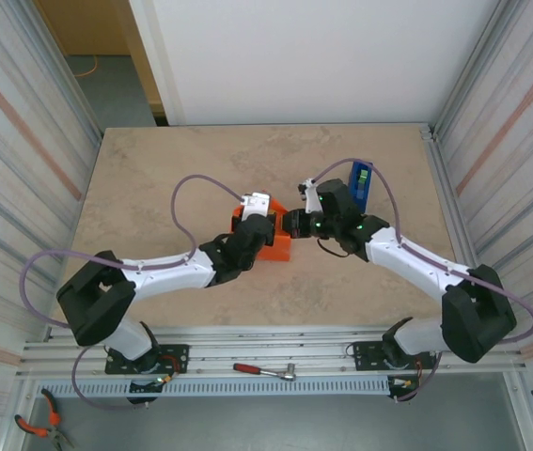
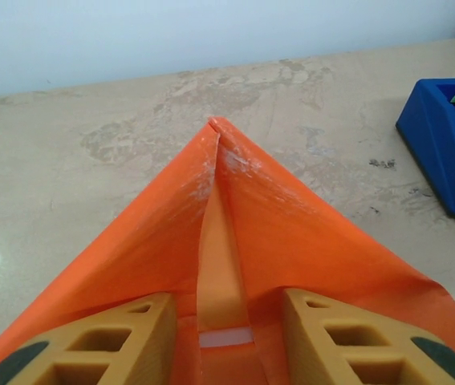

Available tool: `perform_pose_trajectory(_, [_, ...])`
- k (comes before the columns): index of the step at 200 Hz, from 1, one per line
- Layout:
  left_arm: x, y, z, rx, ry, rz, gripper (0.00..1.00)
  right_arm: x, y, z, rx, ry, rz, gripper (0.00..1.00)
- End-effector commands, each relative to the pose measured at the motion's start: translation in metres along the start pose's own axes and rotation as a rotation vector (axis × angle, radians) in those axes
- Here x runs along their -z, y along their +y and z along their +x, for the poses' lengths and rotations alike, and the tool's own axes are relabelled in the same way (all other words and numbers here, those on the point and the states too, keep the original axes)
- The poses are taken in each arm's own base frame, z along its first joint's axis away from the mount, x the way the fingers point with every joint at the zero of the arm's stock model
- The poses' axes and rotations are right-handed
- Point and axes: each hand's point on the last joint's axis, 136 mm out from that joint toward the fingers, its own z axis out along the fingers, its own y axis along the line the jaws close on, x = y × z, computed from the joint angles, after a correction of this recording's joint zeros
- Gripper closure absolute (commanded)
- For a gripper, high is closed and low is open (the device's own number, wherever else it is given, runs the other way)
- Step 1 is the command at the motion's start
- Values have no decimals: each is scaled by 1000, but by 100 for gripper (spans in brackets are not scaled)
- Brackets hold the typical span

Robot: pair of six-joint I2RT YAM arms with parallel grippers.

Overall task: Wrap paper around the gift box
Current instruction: Fold the seventh fold of the wrapping paper on the gift box, then fold the wrapping paper for the gift box.

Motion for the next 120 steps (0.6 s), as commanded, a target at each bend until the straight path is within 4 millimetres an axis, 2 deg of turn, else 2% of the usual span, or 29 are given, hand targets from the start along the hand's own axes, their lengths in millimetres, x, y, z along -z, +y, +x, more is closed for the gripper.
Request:
perform_pose_trajectory(1, [1, 12, 95, -191, 250, -30, 60, 31, 16, -30, -86, -42, -85, 100])
perform_pose_trajectory(20, [2, 11, 98, -197, 245, -33, 60, 39, 6, -51, -132, -76, -90, 100])
perform_pose_trajectory(40, [2, 10, 99, -196, 242, -30, 59, 34, -10, -64, -187, -72, -74, 100])
perform_pose_trajectory(54, [2, 10, 99, -196, 239, -30, 59, 24, -20, -70, -233, -48, -74, 100])
perform_pose_trajectory(76, [2, 10, 101, -194, 239, -29, 59, -4, -32, -72, -287, 17, -87, 100])
perform_pose_trajectory(120, [3, 12, 105, -188, 247, -32, 59, -47, -29, -78, -347, 121, -162, 100])
